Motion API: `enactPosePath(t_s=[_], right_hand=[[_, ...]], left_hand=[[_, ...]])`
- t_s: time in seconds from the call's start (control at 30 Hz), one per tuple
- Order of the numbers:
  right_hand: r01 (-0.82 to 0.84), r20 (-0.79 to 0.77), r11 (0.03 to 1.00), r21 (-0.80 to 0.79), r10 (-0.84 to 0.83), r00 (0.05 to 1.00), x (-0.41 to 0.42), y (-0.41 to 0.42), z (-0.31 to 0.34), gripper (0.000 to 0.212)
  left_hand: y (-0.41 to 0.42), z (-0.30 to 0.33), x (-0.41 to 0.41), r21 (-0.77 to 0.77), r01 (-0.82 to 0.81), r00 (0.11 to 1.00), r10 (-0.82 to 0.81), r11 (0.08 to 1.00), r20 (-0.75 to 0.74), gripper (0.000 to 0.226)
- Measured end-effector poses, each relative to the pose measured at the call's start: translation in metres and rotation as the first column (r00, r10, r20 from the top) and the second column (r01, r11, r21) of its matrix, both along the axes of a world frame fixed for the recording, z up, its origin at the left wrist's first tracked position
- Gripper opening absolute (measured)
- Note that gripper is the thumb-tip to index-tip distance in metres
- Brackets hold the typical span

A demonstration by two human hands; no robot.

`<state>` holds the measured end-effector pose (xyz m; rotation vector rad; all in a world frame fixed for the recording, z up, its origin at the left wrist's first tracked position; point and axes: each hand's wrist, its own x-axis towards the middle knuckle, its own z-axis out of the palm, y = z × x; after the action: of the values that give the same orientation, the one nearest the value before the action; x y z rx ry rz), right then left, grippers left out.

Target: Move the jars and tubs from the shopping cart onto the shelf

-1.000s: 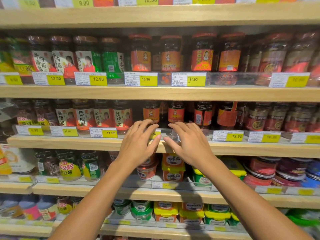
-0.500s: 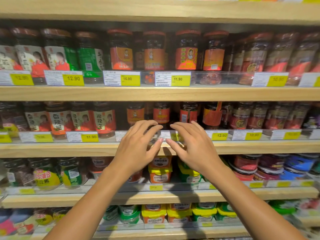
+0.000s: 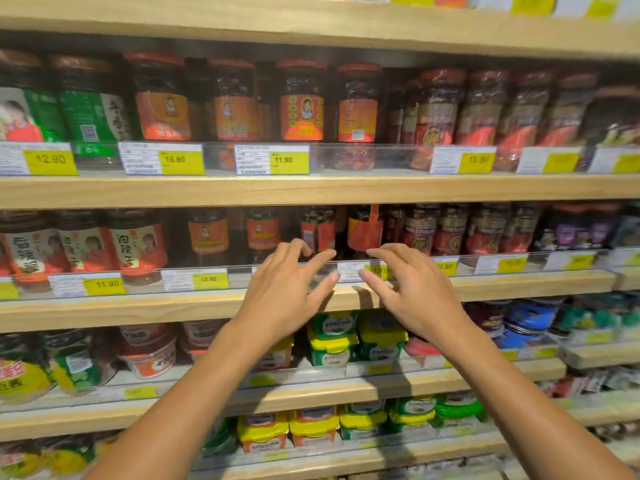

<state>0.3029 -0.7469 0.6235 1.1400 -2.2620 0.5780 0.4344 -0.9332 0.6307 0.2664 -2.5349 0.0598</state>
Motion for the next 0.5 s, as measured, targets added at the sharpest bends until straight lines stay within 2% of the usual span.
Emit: enactPosePath(t_s=[0.2,0.5], right_hand=[[-0.025,0.025,0.997,0.072,0.023,0.999,-0.014,0.003,0.003,0.062],[-0.020,-0.002,0.986,0.168,0.021,1.000,-0.018,-0.001,0.008,0.065]], left_hand=[[0.006,0.000,-0.012,0.004,-0.111,0.992,0.111,0.994,0.057,0.055],[0.008,0.000,-0.017,0.014,-0.173,0.982,0.172,0.985,0.075,0.055]])
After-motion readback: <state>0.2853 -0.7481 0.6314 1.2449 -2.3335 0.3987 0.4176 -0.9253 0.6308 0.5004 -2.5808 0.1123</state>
